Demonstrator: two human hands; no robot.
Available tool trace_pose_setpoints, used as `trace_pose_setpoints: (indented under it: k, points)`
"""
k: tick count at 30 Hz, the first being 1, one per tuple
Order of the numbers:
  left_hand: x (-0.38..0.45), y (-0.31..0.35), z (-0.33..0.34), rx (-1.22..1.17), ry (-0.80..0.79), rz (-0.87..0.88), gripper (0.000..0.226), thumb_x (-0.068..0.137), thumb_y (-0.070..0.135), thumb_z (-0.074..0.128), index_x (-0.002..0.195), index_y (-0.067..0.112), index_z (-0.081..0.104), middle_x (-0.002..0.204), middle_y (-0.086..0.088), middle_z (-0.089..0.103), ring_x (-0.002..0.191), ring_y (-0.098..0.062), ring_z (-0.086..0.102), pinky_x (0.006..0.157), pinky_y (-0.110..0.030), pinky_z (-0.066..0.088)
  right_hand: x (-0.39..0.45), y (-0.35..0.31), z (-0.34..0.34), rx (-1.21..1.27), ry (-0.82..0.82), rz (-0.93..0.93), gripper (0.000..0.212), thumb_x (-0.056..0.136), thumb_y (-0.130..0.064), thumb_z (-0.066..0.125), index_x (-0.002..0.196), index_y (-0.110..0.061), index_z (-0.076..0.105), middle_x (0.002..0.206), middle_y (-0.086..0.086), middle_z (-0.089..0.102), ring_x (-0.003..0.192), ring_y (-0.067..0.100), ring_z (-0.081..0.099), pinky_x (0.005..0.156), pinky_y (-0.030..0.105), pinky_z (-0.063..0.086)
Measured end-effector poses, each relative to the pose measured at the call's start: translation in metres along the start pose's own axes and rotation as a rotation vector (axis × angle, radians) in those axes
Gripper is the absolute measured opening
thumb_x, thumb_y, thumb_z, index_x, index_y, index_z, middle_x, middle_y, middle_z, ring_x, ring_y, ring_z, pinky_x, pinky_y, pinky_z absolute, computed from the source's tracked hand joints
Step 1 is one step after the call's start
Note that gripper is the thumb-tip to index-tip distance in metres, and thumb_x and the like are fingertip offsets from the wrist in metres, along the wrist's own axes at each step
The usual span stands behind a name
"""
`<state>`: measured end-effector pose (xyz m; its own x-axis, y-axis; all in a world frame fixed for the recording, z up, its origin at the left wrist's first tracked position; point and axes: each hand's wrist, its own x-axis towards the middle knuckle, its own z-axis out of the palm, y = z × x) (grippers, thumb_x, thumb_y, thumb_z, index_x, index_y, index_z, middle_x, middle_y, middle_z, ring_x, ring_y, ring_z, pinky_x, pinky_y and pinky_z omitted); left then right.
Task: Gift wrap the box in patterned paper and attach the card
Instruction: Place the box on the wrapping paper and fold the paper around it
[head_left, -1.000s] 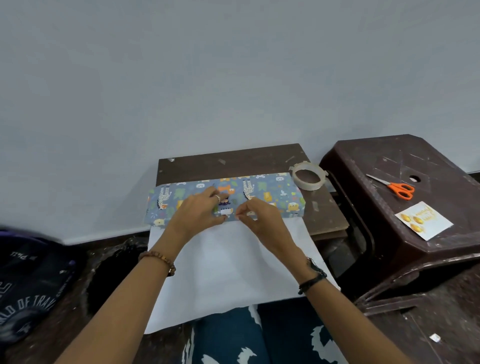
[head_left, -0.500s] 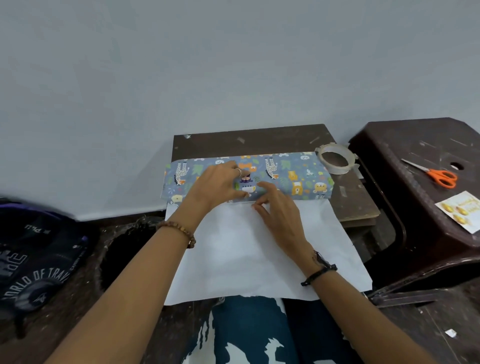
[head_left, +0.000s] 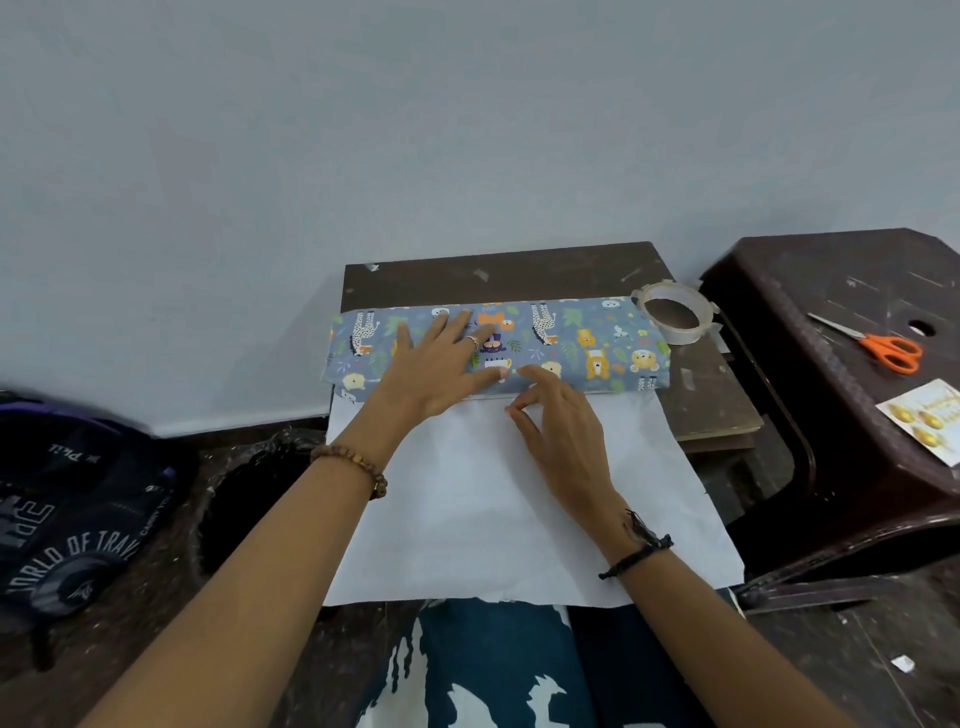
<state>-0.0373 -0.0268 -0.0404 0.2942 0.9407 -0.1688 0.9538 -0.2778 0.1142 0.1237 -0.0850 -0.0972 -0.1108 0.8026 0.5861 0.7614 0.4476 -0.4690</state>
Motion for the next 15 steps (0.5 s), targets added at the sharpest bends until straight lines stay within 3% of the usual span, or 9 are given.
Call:
trace_pose_setpoints:
  k: [8,10,13,15]
  points:
    - [0.009,0.000,0.005,0.028,-0.024,-0.036,0.068,0.092,0.059,0.021,0.148,0.031,-0.007,0.157,0.000,-0.012,0.144,-0.023,-0.011,0.110,-0.059,-0.006,-0.001,0.005,0.002,0.015,-0.005,0.024,0.051,0.077,-0.008,0.073,0.120,-0.018,0.046,0.084,-0.005,0.067,0.085,0.021,0.064,0.078,0.018,0.041]
    - [0.004,-0.001,0.007,-0.032,0.036,0.029,0.065,0.094,0.055,0.025,0.149,0.028,0.006,0.158,0.002,-0.001,0.145,-0.021,-0.002,0.109,-0.061,-0.005,0.000,0.006,0.002,0.018,-0.003,0.031,0.049,0.078,-0.009,0.071,0.120,-0.017,0.048,0.084,-0.006,0.067,0.084,0.020,0.063,0.076,0.019,0.042]
    - [-0.003,-0.002,0.004,-0.188,0.173,0.107,0.053,0.093,0.050,0.038,0.140,0.026,0.038,0.149,0.004,0.030,0.136,-0.016,0.031,0.112,-0.058,0.005,0.001,0.006,0.002,0.029,-0.008,0.052,0.047,0.080,-0.010,0.069,0.121,-0.016,0.048,0.086,-0.006,0.066,0.086,0.020,0.062,0.074,0.022,0.045]
    - [-0.005,-0.004,0.005,-0.167,0.168,0.114,0.055,0.091,0.052,0.042,0.140,0.027,0.038,0.147,0.005,0.033,0.134,-0.015,0.034,0.113,-0.057,0.006,0.001,0.006,0.002,0.040,-0.007,0.059,0.049,0.080,-0.010,0.070,0.121,-0.019,0.045,0.086,-0.007,0.066,0.088,0.019,0.062,0.073,0.022,0.045]
